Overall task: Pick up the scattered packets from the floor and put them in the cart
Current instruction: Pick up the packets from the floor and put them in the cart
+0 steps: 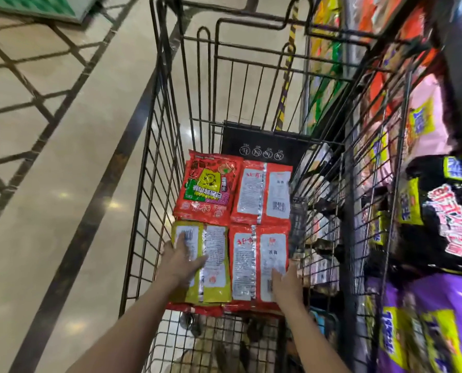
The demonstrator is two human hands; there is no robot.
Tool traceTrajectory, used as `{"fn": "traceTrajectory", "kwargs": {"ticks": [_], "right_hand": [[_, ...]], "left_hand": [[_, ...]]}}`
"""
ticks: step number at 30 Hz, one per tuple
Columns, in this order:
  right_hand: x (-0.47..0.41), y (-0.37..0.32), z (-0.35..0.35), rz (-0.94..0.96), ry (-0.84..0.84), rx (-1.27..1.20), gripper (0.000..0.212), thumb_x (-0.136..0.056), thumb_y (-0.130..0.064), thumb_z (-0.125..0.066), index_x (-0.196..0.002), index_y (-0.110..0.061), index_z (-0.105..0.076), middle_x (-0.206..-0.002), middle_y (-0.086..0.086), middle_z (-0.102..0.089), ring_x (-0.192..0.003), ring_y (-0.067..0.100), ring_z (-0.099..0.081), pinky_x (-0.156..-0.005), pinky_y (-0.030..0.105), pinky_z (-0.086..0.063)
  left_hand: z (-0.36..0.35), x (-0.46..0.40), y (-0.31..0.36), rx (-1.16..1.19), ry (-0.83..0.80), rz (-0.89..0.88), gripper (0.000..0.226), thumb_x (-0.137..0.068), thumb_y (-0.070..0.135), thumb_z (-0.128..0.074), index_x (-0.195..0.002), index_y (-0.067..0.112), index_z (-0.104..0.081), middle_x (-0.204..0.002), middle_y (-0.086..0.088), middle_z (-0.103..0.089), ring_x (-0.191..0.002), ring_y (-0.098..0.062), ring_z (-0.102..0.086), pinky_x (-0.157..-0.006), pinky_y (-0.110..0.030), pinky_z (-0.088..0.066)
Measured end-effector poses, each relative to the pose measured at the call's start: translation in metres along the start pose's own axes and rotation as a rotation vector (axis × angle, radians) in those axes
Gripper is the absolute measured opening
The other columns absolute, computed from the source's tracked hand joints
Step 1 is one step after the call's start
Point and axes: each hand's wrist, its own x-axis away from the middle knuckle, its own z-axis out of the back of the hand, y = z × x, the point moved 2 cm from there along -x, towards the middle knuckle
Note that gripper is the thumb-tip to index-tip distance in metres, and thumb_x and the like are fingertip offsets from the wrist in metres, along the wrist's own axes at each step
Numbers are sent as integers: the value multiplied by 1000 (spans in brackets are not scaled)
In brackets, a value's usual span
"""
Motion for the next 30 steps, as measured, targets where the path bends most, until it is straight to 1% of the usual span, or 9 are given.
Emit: {"fn": "traceTrajectory", "kwargs": {"ticks": [3,7,10,13,15,19,22,25,30], "right_hand": [[-2,4,-1,7,23,-8,52,-99,-19,-43,-146,-10,-24,-141,12,-47,-118,31,-53,-88,36,-48],[2,4,4,3,26,9,48,-98,-18,-44,-143,-11,-27,-126,13,-57,-88,25,-56,-74,32,-48],[14,-2,13,83,97,164,48,-95,-23,-48,-139,-11,-31,-126,14,-55,-105,32,-57,-86,39,-50],[34,-15,25,258,128,368,53,-95,-28,-47,-143,-13,-30,-136,10,-47,-121,29,-49,-96,40,-45],[55,-26,35,404,141,545,50,-95,-28,-45,-142,-15,-33,-137,6,-46,-124,24,-47,-100,40,-42],[109,-44,46,635,207,834,47,-94,-27,-46,-140,-20,-35,-135,3,-48,-124,21,-46,-100,37,-37],[160,-56,49,743,243,952,51,-92,-24,-48,-141,-20,-34,-139,5,-44,-127,24,-43,-101,38,-35],[218,-73,44,862,270,1014,49,-93,-25,-49,-139,-15,-35,-136,8,-45,-125,27,-45,-98,38,-39],[319,-102,4,1157,312,997,44,-91,-22,-48,-134,-13,-41,-131,8,-49,-121,26,-49,-92,34,-42]], "left_hand": [[-2,-7,-3,-50,-16,-3,92,-84,53,-58,-151,21,-3,-151,-23,-12,-140,-38,-18,-112,-48,-25],[-1,-7,0,-94,6,-31,85,-88,47,-56,-151,17,-8,-154,-24,-3,-143,-38,-10,-114,-45,-20],[4,6,4,-177,97,-81,73,-88,40,-57,-147,12,-23,-153,-24,-7,-140,-39,-20,-111,-40,-25],[10,27,8,-252,150,-165,64,-90,37,-55,-143,12,-29,-148,-19,-24,-133,-33,-33,-107,-40,-34],[16,48,12,-371,203,-216,59,-93,38,-49,-143,15,-29,-144,-14,-35,-129,-28,-39,-101,-40,-39],[28,107,18,-606,338,-321,52,-94,39,-44,-142,20,-31,-141,-5,-40,-130,-21,-39,-108,-44,-27],[40,165,9,-627,458,-360,48,-94,35,-44,-139,21,-35,-140,-4,-40,-131,-21,-37,-109,-46,-22],[57,221,-16,-596,586,-349,44,-93,32,-45,-135,20,-39,-137,-4,-43,-130,-22,-38,-109,-46,-19],[92,306,-91,-535,752,-235,42,-91,34,-45,-131,20,-43,-132,-2,-48,-125,-23,-42,-105,-48,-25]]}}
